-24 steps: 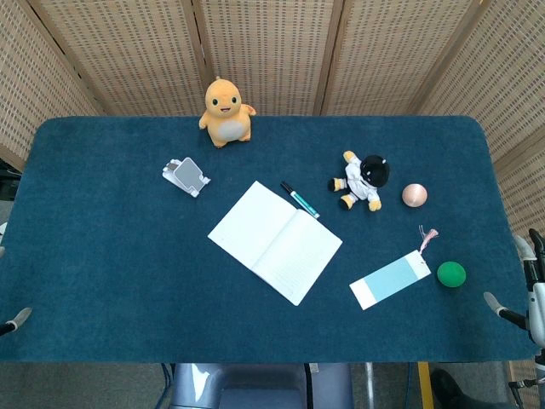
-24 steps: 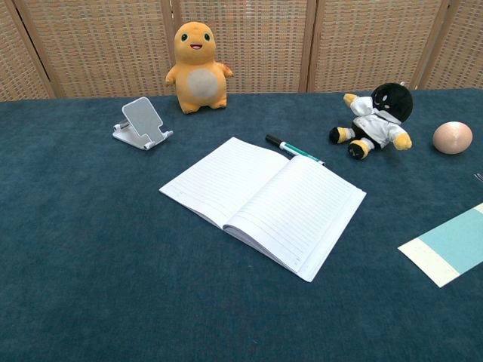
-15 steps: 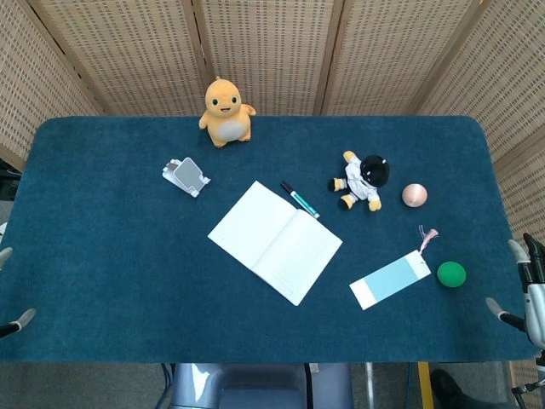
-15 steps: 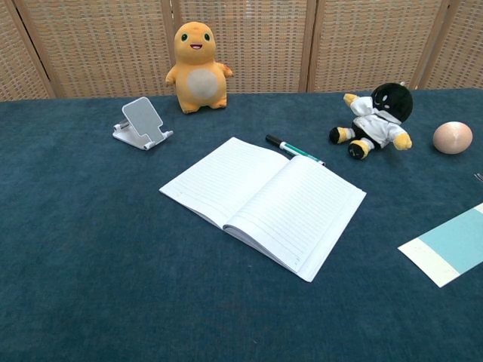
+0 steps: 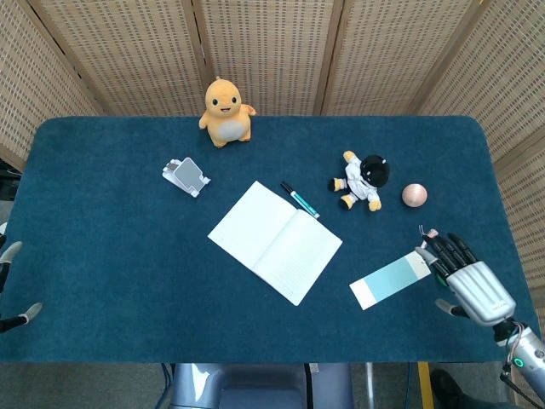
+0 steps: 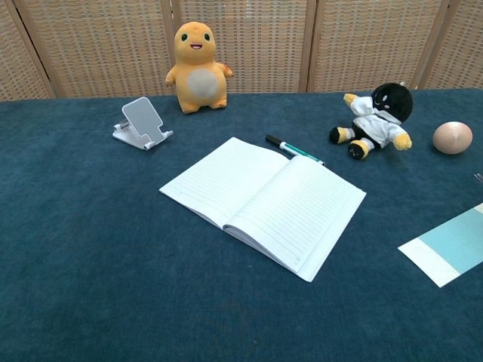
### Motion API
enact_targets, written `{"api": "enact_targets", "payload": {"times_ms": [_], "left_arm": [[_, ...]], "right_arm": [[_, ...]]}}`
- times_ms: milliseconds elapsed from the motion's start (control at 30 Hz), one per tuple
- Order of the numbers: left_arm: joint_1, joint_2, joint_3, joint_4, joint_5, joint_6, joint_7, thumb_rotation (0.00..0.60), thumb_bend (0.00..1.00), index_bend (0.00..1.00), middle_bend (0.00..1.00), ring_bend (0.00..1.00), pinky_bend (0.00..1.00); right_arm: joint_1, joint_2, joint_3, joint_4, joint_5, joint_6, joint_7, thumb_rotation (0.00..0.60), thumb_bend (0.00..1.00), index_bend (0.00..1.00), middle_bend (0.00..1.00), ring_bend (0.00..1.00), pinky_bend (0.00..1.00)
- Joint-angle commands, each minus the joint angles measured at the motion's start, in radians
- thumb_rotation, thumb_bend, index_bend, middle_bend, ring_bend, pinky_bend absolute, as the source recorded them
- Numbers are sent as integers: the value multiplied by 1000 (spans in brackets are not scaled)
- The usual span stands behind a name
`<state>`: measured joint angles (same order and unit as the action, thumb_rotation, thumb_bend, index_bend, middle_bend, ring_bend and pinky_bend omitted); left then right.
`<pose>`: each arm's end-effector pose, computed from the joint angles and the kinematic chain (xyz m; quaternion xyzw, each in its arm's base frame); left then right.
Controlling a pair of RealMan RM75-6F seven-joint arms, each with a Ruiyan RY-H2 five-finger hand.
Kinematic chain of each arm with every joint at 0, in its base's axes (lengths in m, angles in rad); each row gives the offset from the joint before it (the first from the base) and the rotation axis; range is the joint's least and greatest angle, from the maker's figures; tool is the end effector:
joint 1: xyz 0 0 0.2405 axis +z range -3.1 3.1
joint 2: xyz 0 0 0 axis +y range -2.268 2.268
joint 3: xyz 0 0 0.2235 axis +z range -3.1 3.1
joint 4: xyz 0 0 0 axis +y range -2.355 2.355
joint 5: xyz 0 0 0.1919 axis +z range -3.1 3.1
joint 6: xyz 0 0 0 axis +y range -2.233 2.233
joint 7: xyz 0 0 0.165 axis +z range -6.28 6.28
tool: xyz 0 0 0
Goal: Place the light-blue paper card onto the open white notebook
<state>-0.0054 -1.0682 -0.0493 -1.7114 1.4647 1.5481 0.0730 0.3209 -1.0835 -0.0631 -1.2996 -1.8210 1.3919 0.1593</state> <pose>-0.2765 0.1750 0.1787 -0.5621 -0.3930 -0.3691 0.6272 -0.2633 -0.2381 0.1485 0.7834 -0.2471 0.3473 0.4524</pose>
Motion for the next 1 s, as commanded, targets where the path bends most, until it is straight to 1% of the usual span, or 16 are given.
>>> {"api": "enact_targets", "payload": {"times_ms": [33, 167, 300, 533, 800, 1000], "left_arm": [[-15, -9, -8, -7, -25, -26, 31, 600, 0, 0, 0, 0, 0], [-30, -18, -17, -11, -58, -56, 59, 600, 0, 0, 0, 0, 0], [-44, -22, -28, -16, -89, -81, 78, 600, 0, 0, 0, 0, 0], [-57, -24, -34, -19, -120, -106, 97, 600, 0, 0, 0, 0, 0], [-72, -29, -39, -20, -148, -131, 116, 600, 0, 0, 0, 0, 0], [-76, -32, -42, -19, -161, -133, 124, 600, 0, 0, 0, 0, 0]], "right_arm": [[102, -49, -36, 93, -79, -120, 34, 600, 0, 35, 0, 0, 0], [149, -69, -48, 105, -98, -186, 28, 600, 0, 35, 0, 0, 0], [193, -88, -47, 102, -107, -243, -16, 600, 0, 35, 0, 0, 0], [248, -129, -47, 109, -89, -351, -75, 600, 0, 41, 0, 0, 0], [291, -163, -62, 126, -79, -422, -94, 600, 0, 84, 0, 0, 0], [301, -200, -79, 179, -86, -416, -80, 600, 0, 105, 0, 0, 0]]}}
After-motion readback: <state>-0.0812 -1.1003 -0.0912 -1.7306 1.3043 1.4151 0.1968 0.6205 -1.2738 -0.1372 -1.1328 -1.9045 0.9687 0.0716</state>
